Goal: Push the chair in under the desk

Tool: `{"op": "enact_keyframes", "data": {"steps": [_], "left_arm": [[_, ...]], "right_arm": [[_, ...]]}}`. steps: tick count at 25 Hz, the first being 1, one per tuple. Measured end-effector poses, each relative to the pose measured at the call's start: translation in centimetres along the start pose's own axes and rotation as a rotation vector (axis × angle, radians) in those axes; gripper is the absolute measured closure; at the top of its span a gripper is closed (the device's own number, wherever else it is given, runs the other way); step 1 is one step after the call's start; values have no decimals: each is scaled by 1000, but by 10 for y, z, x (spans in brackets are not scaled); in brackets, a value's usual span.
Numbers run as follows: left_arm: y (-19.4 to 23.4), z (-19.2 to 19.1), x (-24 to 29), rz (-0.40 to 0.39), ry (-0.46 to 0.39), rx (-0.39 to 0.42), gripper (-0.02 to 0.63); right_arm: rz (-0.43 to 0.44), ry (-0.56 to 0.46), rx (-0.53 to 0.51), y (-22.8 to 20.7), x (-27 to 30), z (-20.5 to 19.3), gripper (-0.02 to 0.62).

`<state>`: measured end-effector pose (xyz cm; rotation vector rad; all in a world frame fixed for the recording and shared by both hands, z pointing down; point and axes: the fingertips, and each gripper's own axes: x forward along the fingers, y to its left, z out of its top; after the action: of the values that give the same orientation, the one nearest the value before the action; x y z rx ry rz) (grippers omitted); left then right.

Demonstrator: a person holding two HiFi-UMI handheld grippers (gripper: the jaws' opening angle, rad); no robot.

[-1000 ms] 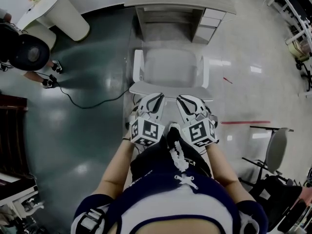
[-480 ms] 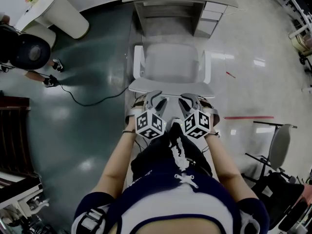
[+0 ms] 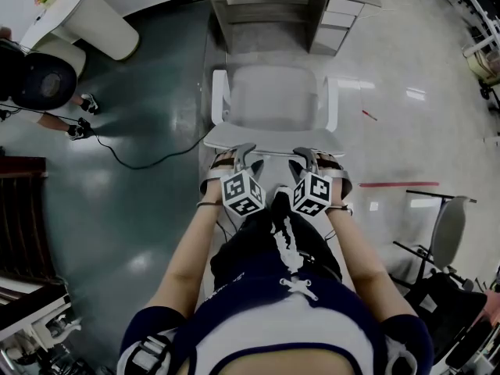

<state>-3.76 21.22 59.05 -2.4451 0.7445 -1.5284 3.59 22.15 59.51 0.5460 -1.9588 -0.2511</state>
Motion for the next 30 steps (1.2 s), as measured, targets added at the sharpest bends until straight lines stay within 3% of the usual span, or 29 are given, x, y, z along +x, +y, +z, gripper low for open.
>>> {"op": "enact_keyframes", "data": {"steps": [4, 8, 17, 30], "left_arm": [[-4, -9, 14, -26, 35, 28, 413], [-5, -14, 26, -25, 52, 37, 403], [8, -15, 41, 7, 27, -67, 405], [32, -6, 60, 12, 9, -94, 404]], "right_arm": [[-8, 51, -65, 0, 16, -16, 499], [-10, 29, -71, -2, 22, -20, 499], [20, -34, -46, -4, 23, -20, 498], [45, -111, 14, -35, 36, -25, 495]]}}
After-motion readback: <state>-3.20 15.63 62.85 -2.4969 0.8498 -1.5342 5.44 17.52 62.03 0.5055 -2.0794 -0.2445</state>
